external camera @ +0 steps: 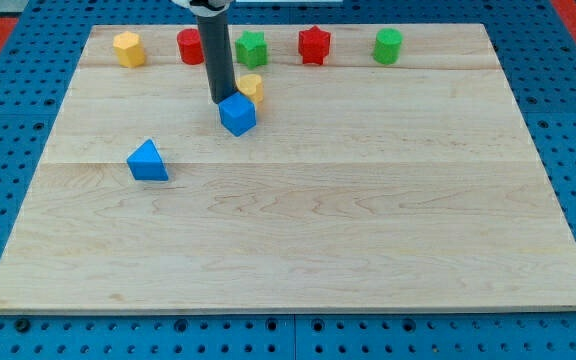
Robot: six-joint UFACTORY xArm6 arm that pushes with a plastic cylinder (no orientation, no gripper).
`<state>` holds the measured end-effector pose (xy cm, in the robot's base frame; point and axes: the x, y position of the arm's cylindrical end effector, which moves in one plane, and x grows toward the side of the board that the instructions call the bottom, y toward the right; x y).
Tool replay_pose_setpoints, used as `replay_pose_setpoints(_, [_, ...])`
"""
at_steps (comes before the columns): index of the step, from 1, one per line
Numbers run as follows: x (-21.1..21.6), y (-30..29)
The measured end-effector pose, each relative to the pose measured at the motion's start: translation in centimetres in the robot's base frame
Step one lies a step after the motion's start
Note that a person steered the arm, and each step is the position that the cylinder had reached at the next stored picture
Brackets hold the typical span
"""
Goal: Move the blue triangle towards bottom center
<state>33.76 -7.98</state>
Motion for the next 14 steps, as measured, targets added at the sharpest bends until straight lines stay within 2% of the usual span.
replay_pose_setpoints(3, [5.0,0.5])
replay_pose_setpoints(6, [4.8,-6.9])
replay_pose_setpoints(9, [10.6,-8.1])
replay_pose_setpoints(12, [11.5,-14.4])
replay_pose_setpoints(13, [13.7,-14.2])
replay_pose_setpoints(14, [14.0,-11.9])
